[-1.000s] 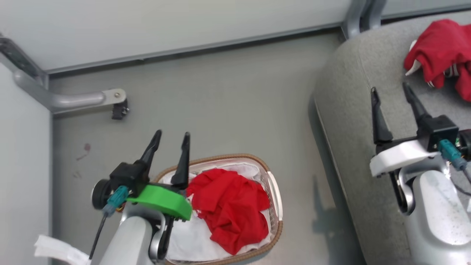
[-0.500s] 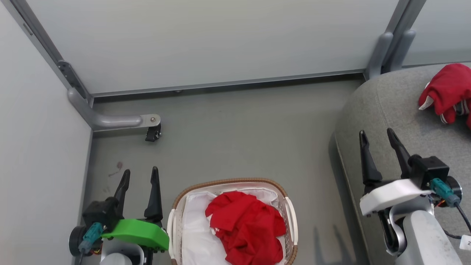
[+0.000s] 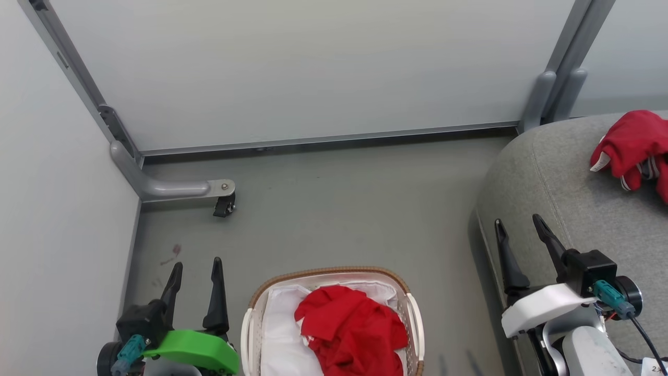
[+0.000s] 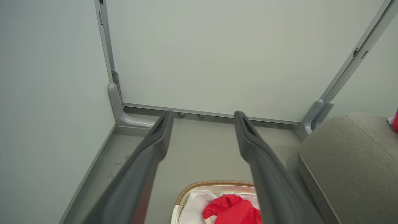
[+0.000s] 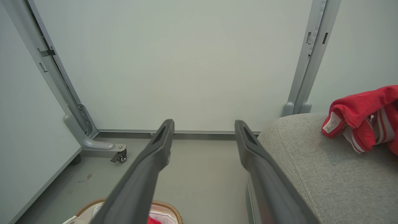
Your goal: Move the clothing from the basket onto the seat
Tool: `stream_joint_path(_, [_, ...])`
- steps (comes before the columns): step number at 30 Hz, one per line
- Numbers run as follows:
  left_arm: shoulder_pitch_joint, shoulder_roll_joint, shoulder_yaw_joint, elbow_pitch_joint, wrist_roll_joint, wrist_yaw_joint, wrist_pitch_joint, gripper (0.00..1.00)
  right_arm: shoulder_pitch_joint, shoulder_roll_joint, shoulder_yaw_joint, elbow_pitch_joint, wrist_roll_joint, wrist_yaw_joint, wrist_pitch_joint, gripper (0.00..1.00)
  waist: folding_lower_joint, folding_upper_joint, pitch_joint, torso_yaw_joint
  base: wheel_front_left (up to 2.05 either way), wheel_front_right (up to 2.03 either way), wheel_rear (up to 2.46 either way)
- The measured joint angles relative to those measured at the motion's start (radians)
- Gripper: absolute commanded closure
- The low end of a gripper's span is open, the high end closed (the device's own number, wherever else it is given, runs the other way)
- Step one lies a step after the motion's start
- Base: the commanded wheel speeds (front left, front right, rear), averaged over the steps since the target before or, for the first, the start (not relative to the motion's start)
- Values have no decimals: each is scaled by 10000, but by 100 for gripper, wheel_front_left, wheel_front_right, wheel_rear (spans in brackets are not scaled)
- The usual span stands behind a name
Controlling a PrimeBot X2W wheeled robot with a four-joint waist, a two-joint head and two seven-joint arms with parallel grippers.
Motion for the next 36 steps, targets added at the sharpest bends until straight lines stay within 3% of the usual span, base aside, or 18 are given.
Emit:
stream_joint_path(25, [10,-2,-117,77,-12,-42,0,0,35,2,196,-21,-17,0,0,0,0,0,91,-67,0,0,0])
stream_joint_path(36, [-989,-6,-1151,782,-155,-77,-2,0,-568,2,-25,-374,-307,0,0,0,0,0,825,-215,0,0,0])
